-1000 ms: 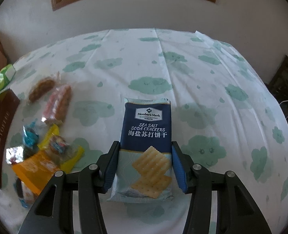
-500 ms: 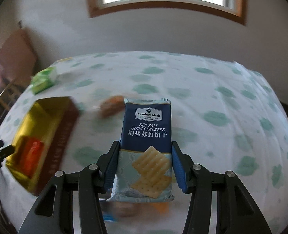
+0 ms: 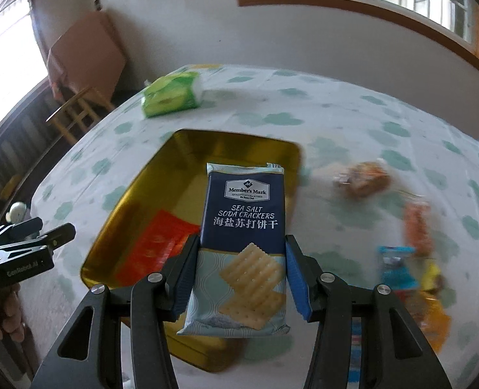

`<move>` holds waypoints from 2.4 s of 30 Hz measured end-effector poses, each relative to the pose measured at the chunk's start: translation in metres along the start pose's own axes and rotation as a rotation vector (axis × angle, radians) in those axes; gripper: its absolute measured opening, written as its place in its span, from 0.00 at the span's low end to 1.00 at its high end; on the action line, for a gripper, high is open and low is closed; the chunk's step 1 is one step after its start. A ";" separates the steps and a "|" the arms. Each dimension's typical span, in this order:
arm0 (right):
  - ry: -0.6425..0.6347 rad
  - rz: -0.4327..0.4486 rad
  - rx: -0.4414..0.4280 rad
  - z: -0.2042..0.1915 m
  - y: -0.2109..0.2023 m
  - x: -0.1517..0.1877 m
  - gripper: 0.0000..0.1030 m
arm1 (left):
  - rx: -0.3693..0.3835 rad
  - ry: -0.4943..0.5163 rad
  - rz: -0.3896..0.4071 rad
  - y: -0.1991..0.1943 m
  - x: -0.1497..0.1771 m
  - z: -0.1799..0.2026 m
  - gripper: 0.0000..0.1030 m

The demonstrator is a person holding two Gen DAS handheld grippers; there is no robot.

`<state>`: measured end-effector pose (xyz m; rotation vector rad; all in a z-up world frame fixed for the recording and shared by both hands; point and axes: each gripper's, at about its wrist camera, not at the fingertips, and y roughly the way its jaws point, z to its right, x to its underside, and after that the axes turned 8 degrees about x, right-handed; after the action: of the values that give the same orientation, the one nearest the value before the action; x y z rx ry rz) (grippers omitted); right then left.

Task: Organize snacks
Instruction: 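Carry the crackers pack over the tin and release it with the right gripper, then move both tools back over the remaining snacks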

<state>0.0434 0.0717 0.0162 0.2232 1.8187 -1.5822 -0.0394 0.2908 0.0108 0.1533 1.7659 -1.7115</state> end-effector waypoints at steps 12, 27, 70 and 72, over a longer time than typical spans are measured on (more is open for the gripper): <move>-0.031 -0.083 -0.057 -0.053 0.034 -0.001 0.50 | -0.033 -0.025 -0.023 0.001 0.006 -0.023 0.80; -0.054 -0.089 -0.110 -0.075 0.044 0.001 0.51 | -0.033 -0.024 -0.045 0.005 0.010 -0.021 0.80; 0.147 0.054 0.170 0.161 -0.061 0.071 0.65 | 0.236 0.356 0.001 -0.022 0.025 0.176 0.82; 0.157 0.040 0.170 0.170 -0.057 0.075 0.65 | 0.252 0.378 -0.009 -0.018 0.027 0.190 0.82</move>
<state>0.0226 -0.1214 0.0162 0.4713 1.7846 -1.7344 0.0012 0.1029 0.0273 0.6153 1.7994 -2.0079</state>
